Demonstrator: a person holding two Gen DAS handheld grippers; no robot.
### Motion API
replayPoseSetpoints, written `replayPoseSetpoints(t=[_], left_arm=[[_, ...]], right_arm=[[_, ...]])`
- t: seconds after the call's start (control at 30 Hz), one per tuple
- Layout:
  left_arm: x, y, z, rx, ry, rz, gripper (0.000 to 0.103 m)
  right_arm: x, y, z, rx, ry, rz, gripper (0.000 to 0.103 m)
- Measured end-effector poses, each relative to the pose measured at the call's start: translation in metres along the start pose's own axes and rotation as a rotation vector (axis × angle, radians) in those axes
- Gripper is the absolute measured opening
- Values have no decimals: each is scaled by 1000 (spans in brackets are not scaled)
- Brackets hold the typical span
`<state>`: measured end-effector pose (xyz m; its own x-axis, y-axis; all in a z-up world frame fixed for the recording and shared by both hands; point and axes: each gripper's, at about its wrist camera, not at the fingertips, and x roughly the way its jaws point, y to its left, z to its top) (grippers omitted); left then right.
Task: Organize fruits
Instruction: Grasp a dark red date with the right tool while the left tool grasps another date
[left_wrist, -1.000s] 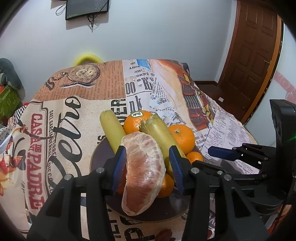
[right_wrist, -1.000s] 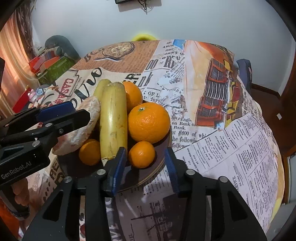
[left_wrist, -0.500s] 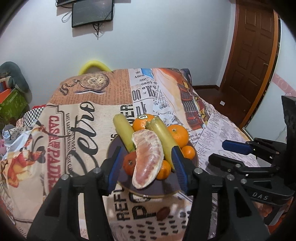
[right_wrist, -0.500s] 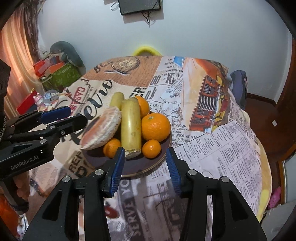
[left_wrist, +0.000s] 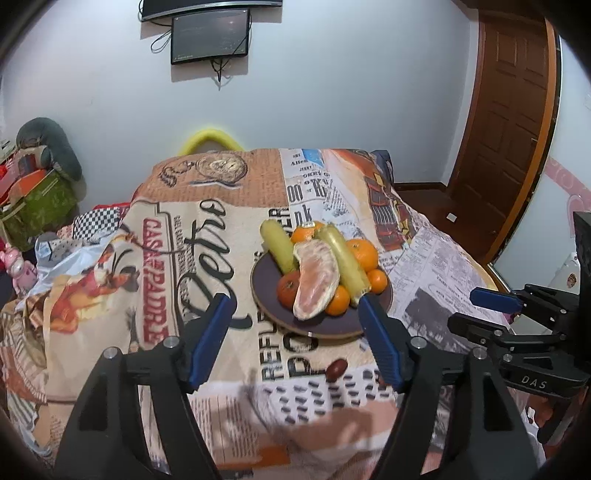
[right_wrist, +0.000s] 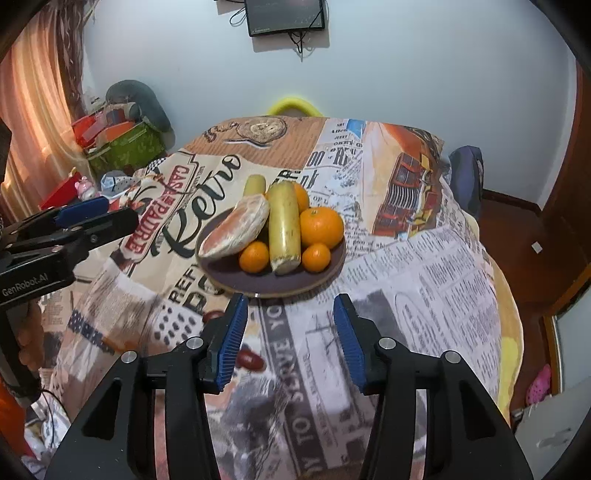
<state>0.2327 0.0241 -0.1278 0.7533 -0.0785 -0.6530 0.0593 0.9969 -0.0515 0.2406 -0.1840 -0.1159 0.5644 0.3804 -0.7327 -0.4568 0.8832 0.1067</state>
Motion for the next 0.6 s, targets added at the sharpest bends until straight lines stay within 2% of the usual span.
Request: replayPoseSetpoints(t=[0.23,0.4,0.6], left_arm=[[-1,0,-27,21,47,3,72],[10,-1,-45,33,100,-26,71],[26,-1,-61,26,149,-64,71]], right_arm=[[5,8,-24,12,46,8,46],[20,13,-37,37,101,59,46],[36,17,-42,35,131,80,46]])
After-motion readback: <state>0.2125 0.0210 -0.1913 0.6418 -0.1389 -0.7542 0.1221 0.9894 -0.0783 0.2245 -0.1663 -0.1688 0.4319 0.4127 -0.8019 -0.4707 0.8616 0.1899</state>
